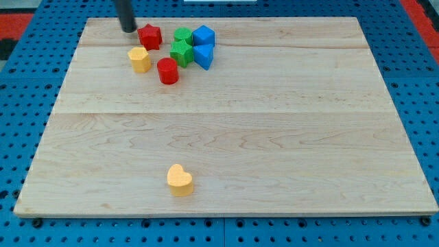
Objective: Move your arm to the left of the yellow heart
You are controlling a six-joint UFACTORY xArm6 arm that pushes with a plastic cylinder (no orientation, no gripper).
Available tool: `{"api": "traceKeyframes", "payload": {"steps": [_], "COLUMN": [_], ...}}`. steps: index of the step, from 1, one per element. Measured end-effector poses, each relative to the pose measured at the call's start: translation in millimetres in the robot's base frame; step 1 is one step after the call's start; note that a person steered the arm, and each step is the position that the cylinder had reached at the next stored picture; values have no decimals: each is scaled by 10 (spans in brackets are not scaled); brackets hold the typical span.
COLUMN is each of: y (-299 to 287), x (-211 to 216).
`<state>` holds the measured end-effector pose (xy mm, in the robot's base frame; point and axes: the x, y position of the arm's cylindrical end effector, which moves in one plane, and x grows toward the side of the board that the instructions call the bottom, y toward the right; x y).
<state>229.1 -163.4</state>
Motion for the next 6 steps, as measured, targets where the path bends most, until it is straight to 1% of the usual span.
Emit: {"api": "traceKeyframes", "payload": {"steps": [1,2,3,4,5,6], "y": [187,89,-262,-994,-1316,-1151], "x": [230,-39,-363,-248,392,1319]}}
